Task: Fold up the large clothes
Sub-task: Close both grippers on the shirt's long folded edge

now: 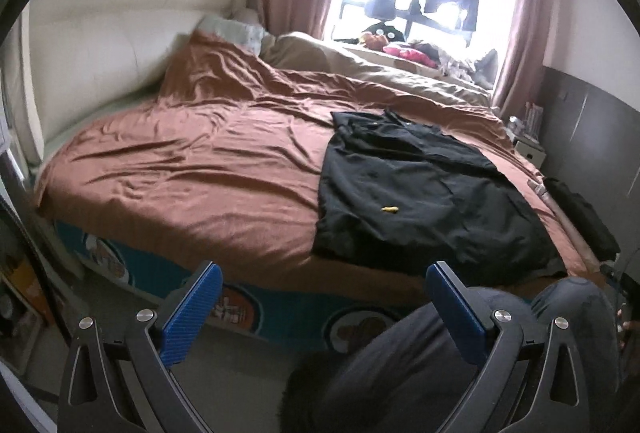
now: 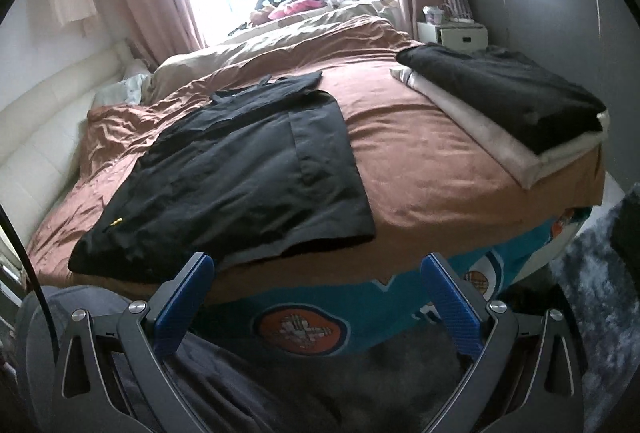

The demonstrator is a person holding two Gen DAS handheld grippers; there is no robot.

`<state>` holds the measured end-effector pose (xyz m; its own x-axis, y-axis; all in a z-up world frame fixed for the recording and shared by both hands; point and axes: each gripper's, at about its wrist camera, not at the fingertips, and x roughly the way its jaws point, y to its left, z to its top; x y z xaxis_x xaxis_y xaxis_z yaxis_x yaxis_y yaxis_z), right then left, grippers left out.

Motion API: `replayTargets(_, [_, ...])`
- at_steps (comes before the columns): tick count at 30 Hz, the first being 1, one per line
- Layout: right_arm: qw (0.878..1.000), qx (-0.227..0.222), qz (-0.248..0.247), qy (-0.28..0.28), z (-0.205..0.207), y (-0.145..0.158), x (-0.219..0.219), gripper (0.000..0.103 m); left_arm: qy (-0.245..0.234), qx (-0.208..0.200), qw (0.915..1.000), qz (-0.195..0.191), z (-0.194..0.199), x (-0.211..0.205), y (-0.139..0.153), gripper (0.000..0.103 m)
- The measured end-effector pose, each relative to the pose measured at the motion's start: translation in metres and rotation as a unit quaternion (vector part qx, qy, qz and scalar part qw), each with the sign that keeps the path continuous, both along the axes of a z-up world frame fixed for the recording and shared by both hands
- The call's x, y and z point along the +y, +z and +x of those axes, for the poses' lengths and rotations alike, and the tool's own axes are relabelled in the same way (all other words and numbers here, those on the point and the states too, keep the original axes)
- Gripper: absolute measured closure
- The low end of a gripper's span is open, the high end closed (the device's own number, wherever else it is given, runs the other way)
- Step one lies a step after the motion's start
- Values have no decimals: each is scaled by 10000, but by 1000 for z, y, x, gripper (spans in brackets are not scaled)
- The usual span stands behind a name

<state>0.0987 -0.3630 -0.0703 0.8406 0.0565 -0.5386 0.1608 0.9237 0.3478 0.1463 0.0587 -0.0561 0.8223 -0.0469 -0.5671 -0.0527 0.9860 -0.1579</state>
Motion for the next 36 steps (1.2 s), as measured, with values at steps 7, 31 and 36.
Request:
replayTargets(7, [9998,13,170,89,19,-16,0,1,-45,253,9963,-814,33,27,-30,2])
replayTargets(31, [9708,179,2385,156,107,-87,-62,33,-225,1335,9756,-1727,190,28,-119,24])
replayTargets(36, [9553,-110,2928,389,98,-103,-61,33,-275,1286,9667,-2194,185,37,-124,24])
